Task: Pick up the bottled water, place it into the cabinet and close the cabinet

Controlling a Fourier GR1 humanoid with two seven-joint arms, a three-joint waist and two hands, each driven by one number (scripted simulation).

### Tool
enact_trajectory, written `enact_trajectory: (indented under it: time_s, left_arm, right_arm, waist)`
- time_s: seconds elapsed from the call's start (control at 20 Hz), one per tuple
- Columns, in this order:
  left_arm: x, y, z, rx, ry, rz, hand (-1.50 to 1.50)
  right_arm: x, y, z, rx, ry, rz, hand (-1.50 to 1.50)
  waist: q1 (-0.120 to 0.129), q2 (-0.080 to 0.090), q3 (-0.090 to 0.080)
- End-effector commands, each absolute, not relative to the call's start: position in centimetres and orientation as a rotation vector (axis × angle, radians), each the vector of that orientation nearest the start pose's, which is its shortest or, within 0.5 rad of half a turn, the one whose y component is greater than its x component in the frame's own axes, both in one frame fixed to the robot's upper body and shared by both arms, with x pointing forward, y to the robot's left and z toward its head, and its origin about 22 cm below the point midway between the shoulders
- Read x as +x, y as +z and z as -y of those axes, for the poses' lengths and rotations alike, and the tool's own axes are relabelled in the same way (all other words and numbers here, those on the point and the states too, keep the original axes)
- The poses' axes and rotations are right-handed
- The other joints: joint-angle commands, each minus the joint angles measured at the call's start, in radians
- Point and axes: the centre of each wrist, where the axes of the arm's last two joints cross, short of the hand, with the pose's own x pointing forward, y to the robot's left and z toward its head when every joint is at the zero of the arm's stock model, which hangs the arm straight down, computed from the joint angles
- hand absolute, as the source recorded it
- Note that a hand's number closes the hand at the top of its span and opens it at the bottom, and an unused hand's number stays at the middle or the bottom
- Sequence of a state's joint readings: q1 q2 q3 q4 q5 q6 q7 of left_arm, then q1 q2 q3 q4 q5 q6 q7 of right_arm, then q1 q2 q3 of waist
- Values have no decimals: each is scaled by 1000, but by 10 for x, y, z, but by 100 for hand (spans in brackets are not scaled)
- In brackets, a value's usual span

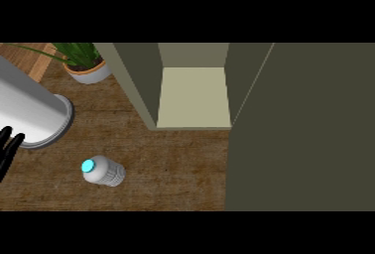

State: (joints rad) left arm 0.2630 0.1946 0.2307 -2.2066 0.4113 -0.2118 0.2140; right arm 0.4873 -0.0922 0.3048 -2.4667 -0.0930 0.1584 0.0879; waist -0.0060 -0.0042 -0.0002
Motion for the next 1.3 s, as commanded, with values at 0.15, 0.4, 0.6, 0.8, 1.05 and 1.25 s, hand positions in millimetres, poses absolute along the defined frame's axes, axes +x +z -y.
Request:
enact_trajectory:
  time_s: [0.15, 0.4, 0.6, 0.8, 1.05, 1.25]
  left_arm:
    - [159, 84, -321, -48, -1, 1709, -150]
    - [177, 59, -323, -65, -2, 1638, -150]
    - [180, 33, -338, -87, 1, 1580, -150]
    - [193, -1, -345, -131, 65, 1506, -150]
    - [201, -49, -343, -151, 78, 1492, -150]
    - [200, -80, -357, -131, 82, 1473, -150]
  right_arm:
    - [63, 161, 214, 308, 190, 1955, -150]
    - [61, 148, 211, 300, 193, 1939, -150]
    - [54, 158, 212, 285, 207, 1931, -150]
    - [43, 159, 215, 316, 212, 1920, -150]
    - [41, 157, 210, 304, 196, 1933, -150]
    - [36, 157, 214, 297, 192, 1928, -150]
  waist:
    - [-12, 0, -1]
    - [-16, 1, 0]
    - [-12, 1, -1]
    - [-27, 0, -1]
    - [-23, 2, -2]
    - [-28, 3, -3]
